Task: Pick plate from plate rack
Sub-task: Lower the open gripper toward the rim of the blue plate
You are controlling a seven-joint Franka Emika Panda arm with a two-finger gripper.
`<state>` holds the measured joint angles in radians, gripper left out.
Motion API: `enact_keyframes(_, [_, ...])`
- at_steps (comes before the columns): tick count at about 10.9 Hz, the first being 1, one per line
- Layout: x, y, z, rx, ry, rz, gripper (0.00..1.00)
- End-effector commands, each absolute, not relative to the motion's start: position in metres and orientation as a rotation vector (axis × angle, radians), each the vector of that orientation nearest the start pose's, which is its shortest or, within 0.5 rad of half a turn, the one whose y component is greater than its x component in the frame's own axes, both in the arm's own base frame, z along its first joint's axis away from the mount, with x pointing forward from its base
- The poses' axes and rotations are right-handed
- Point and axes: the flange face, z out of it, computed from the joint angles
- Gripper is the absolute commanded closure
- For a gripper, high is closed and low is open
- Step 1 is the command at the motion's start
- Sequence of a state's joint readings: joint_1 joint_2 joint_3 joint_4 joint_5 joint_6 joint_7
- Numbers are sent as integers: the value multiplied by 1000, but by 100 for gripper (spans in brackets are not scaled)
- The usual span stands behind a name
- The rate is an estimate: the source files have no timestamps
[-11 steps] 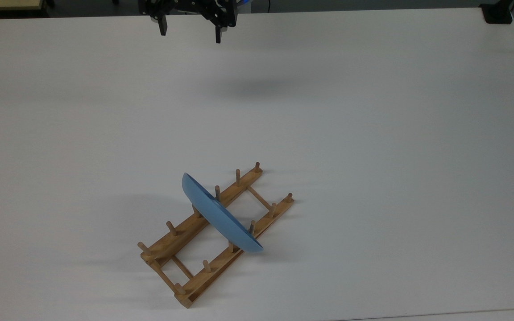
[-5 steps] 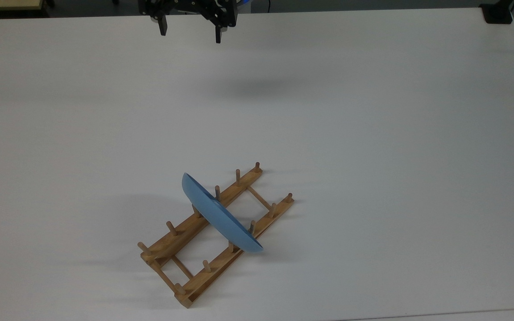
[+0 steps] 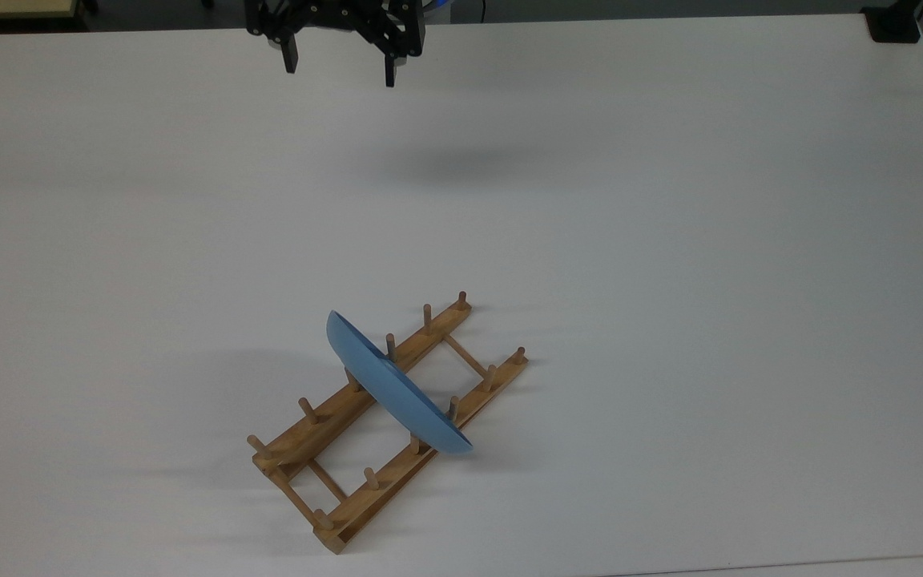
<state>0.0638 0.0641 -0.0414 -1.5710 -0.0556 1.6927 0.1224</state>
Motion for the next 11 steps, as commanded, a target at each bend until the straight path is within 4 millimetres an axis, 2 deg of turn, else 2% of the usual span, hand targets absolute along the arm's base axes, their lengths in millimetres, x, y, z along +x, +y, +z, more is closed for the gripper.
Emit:
enact_keyframes(1, [598, 6, 596, -3182, 143, -162, 0])
enact_keyframes(6, [615, -11, 601, -3193, 178, -329, 0])
enact_keyframes(7, [618, -19, 599, -3192, 198, -346, 0])
enact_keyframes(11, [633, -31, 587, -3199, 197, -425, 0])
